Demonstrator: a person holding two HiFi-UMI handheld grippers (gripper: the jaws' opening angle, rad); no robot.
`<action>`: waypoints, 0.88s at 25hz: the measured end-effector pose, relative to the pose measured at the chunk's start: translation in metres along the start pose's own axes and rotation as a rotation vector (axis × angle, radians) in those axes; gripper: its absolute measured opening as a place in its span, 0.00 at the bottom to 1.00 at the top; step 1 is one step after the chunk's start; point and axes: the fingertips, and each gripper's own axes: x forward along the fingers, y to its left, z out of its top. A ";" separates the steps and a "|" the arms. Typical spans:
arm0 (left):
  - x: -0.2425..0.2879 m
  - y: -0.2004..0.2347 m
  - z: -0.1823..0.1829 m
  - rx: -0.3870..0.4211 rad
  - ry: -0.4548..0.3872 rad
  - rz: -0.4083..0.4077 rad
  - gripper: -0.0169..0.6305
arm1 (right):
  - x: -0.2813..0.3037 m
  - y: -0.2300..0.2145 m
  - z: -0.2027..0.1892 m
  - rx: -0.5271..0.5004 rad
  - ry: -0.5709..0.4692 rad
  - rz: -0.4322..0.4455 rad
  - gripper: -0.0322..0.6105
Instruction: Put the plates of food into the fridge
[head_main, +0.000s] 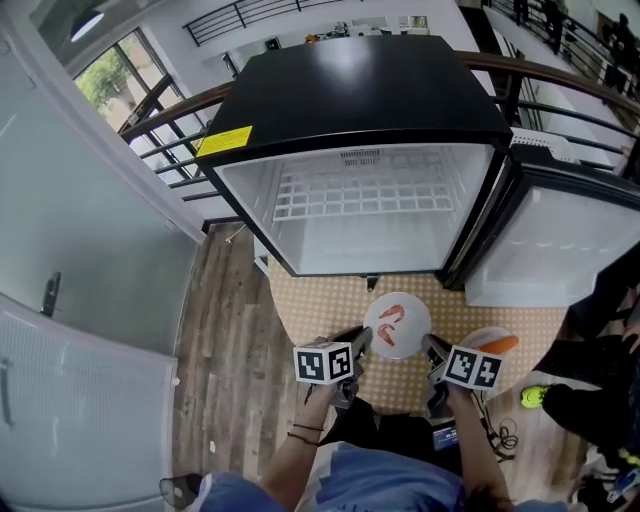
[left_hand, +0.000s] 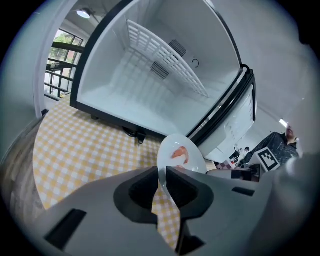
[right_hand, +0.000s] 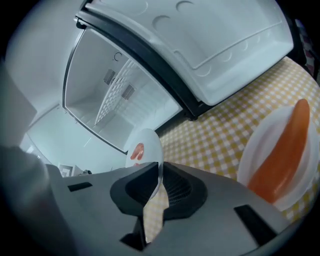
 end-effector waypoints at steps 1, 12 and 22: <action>-0.004 0.004 0.005 -0.002 -0.013 0.006 0.12 | 0.004 0.006 0.003 -0.009 -0.001 0.006 0.11; -0.019 0.044 0.069 -0.010 -0.094 -0.046 0.12 | 0.055 0.060 0.042 -0.053 -0.048 0.017 0.11; -0.004 0.084 0.111 -0.131 -0.182 -0.072 0.12 | 0.114 0.078 0.083 -0.072 -0.095 -0.020 0.11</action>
